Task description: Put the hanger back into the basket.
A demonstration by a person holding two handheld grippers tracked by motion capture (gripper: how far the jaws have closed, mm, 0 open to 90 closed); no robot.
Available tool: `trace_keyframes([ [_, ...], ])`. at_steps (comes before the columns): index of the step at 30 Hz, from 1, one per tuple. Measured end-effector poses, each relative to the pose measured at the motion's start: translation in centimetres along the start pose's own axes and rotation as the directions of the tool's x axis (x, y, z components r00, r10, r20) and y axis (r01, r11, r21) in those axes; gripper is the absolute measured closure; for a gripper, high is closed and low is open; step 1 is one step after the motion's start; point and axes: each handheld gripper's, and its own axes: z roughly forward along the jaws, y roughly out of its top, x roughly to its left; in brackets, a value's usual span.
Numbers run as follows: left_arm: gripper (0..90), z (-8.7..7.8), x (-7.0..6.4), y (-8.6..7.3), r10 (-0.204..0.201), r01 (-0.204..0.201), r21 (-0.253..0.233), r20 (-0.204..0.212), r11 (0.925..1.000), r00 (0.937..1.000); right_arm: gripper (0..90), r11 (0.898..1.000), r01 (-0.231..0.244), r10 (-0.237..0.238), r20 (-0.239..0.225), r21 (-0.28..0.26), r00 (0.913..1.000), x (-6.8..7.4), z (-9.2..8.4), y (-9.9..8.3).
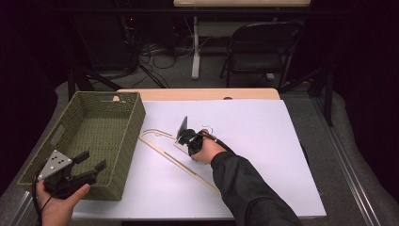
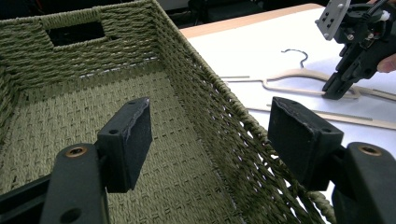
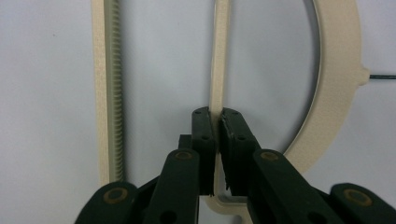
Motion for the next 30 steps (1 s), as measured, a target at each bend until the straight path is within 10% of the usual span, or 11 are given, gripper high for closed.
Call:
trace_keyframes([
  [16, 30.9, 0.0, -0.1, 0.0, 0.002, -0.002, 0.003, 0.001, 1.0, 1.0, 86.0, 0.996, -0.047, 0.047, -0.002, -0.072, 0.9989, -0.3, -0.1, -0.9],
  [20, 31.0, 0.0, -0.1, 0.1, 0.006, -0.006, 0.002, 0.003, 1.0, 1.0, 86.0, 0.999, -0.036, 0.036, -0.002, -0.023, 0.9994, -0.4, -0.8, -1.2],
  [30, 31.5, -0.1, -1.2, 0.6, 0.035, -0.035, -0.009, 0.026, 0.9993, 0.999, 85.9, 0.984, 0.122, -0.107, 0.115, -0.13, 0.9875, 0.3, -3.6, -5.1],
])
